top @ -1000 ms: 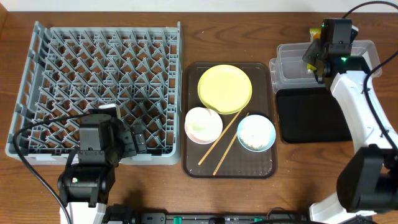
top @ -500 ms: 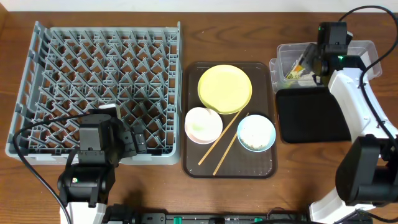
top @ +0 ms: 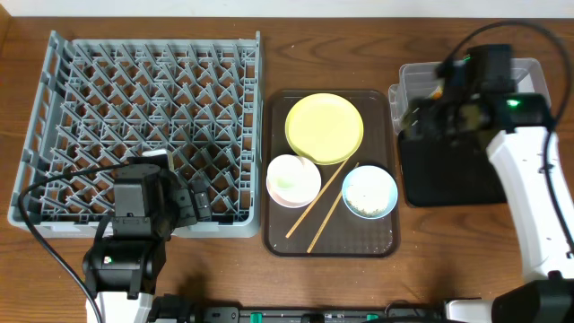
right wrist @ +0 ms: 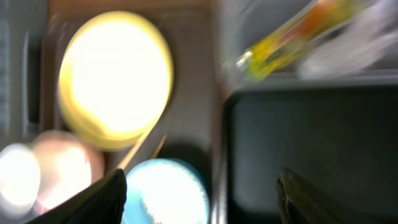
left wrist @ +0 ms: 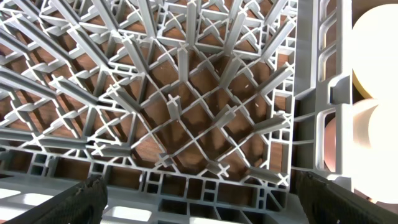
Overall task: Sort waste into correct bins and load items into the dishwasher rack
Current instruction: 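Carry the wrapper and tissue right and drop them into the clear bin, then grasp the rim of the light-blue rice bowl with the right gripper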
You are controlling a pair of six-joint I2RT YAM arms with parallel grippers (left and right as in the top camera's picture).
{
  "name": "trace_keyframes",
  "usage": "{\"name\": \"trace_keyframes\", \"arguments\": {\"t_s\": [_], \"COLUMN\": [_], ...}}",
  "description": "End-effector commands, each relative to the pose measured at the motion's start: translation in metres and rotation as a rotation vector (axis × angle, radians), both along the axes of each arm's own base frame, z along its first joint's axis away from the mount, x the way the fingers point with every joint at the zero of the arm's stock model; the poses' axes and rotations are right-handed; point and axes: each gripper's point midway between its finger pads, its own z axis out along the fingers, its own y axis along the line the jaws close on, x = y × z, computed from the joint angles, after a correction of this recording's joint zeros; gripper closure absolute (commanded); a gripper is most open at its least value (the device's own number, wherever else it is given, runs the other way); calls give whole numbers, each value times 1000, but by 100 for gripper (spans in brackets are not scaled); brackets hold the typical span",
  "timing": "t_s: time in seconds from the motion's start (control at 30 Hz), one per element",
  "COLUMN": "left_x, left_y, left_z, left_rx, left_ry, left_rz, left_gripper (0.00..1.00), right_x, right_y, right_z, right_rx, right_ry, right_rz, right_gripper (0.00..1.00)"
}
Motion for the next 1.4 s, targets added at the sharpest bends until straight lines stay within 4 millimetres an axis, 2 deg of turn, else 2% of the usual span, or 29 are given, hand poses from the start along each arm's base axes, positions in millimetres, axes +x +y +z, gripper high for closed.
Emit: {"name": "trace_keyframes", "arguments": {"t_s": [0.0,0.13,0.3,0.37,0.6,0.77,0.87,0.93,1.23,1.37], "left_x": [2,2,2,2,2,2,2,2,-1,-1], "left_y": [1,1,1,1,1,1,1,1,1,1], "left_z": [8,8,8,8,8,8,8,7,6,5], "left_rx": [-5,-5,-5,-5,-5,-5,-5,-5,-5,-5], "left_ry": [-20,-19,-19,-19,-19,-19,-18,-15,-4,-3], "left_rz": [14,14,14,14,13,13,13,14,13,13], "left_gripper": [1,1,1,1,1,1,1,1,1,1], "right_x": [-25,-53,-80,-88,-107,-116,-119,-120,-112,-108], "right_y": [44,74,93,100,116,126,120,115,109,115], "right_z": [-11,-39,-81,-96,-135,-151,-161,-166,-165,-158], "right_rx": [36,0,-76,-101,-145,-143,-176,-198,-231,-206], "right_ry": [63,137,195,192,168,142,139,139,103,88], "right_rz": [188,284,307,338,332,353,311,274,239,237], "right_gripper": [28,33,36,43,51,60,63,69,98,99]}}
